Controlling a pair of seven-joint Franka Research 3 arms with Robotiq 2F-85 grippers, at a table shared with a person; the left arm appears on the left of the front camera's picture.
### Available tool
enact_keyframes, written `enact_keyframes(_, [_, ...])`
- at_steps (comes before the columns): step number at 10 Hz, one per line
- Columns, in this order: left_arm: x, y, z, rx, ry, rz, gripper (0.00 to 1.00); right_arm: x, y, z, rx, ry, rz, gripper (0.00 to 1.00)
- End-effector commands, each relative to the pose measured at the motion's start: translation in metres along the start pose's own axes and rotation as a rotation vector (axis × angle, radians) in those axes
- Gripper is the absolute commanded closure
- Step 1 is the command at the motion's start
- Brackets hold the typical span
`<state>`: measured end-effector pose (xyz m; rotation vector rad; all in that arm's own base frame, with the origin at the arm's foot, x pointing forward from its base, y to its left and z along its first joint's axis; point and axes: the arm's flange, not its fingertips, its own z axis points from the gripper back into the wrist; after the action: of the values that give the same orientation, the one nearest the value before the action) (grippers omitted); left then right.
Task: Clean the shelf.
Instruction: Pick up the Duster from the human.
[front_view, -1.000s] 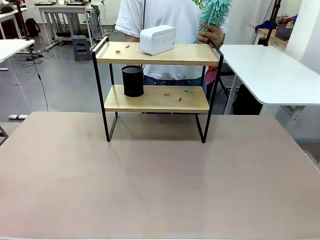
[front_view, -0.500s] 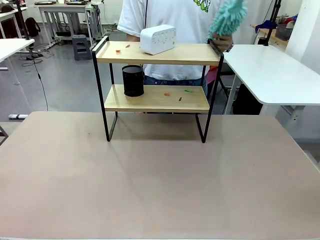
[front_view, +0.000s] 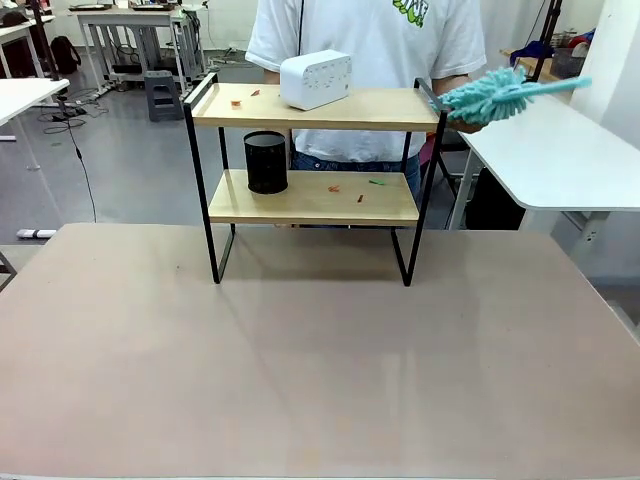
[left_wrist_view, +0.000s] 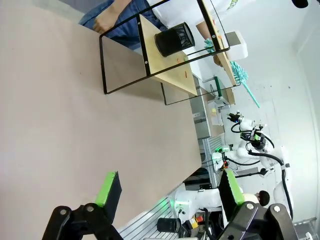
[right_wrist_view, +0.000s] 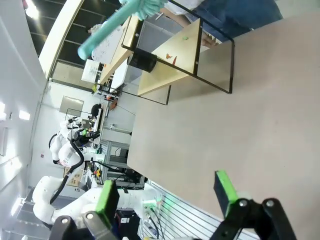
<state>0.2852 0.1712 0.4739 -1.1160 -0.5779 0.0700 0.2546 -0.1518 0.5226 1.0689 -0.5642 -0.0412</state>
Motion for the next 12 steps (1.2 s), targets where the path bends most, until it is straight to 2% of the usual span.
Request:
enact_keyframes(1, [0.002, 0.0, -0.004, -0.02, -0.009, -0.022, 0.0, 0.004, 0.003, -0.004, 0.02, -0.009, 0.028, 0.0])
enact_keyframes(2, [0.002, 0.0, -0.004, -0.02, -0.009, -0.022, 0.0, 0.0, 0.0, 0.0, 0.0, 0.0, 0.0, 0.0])
enact_keyframes(4, [0.002, 0.0, -0.004, -0.02, -0.009, -0.022, 0.0, 0.056, 0.038, -0.027, 0.055, -0.036, -0.079, 0.0])
enact_keyframes(5, [0.002, 0.0, -0.004, -0.02, -0.009, -0.022, 0.0, 0.092, 0.064, -0.043, 0.056, -0.023, -0.222, 0.0])
enact_keyframes(6, [0.002, 0.0, -0.004, -0.02, -0.009, -0.022, 0.0, 0.12, 0.079, -0.062, 0.001, -0.023, -0.31, 0.0])
enact_keyframes(9, [0.002, 0.0, -0.004, -0.02, -0.009, -0.022, 0.0, 0.16, 0.066, -0.125, -0.091, 0.041, -0.422, 0.0])
enact_keyframes(12, [0.002, 0.0, -0.004, -0.02, -0.009, -0.022, 0.0, 0.169, 0.04, -0.143, -0.064, 0.078, -0.53, 0.0])
